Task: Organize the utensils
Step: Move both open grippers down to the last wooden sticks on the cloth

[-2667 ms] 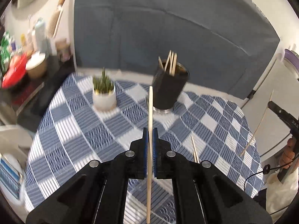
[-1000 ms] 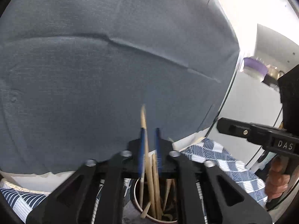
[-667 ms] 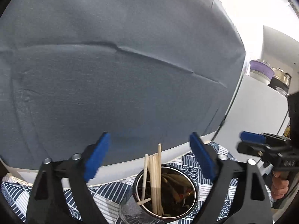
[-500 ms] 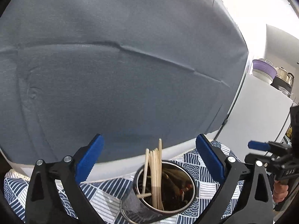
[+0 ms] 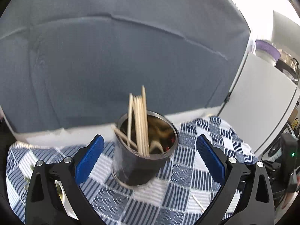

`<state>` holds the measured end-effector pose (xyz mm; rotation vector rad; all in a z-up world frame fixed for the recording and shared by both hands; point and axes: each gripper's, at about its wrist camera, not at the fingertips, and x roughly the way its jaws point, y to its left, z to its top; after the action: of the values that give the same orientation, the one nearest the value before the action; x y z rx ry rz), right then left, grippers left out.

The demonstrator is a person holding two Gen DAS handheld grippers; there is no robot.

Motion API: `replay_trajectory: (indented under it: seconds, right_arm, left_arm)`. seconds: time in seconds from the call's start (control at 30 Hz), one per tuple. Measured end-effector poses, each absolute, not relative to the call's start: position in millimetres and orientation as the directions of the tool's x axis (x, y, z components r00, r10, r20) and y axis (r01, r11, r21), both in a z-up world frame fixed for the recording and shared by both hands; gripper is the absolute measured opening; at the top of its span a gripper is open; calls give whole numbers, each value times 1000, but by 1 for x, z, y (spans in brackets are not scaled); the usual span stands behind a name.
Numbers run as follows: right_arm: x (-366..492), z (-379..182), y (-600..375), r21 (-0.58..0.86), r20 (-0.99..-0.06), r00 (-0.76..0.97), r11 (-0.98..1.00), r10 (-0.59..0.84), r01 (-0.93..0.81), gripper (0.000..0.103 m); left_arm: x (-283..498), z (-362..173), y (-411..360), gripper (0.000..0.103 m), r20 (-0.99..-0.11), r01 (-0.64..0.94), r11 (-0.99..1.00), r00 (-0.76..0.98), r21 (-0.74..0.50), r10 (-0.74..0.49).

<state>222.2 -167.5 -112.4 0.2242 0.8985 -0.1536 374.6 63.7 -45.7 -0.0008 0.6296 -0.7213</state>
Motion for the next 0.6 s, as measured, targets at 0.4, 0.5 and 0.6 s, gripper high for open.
replay_trajectory:
  seconds: [0.4,0.5,0.6]
  right_arm:
    - [173,-171,-153,111,-862,506,983,21,148,84]
    - [165,-183,-149,109,-872,489,987,38,119,84]
    - [160,-190,-150,114,-874,483,988,52,101,84]
  left_arm:
    - [301,-85,43,97,-646,616,773,532,-148,-548]
    - [287,-96,45,97,-666,597,786,520,-164,-534]
    - [271,-108,49,97,-686,571,803,517,-170,-512]
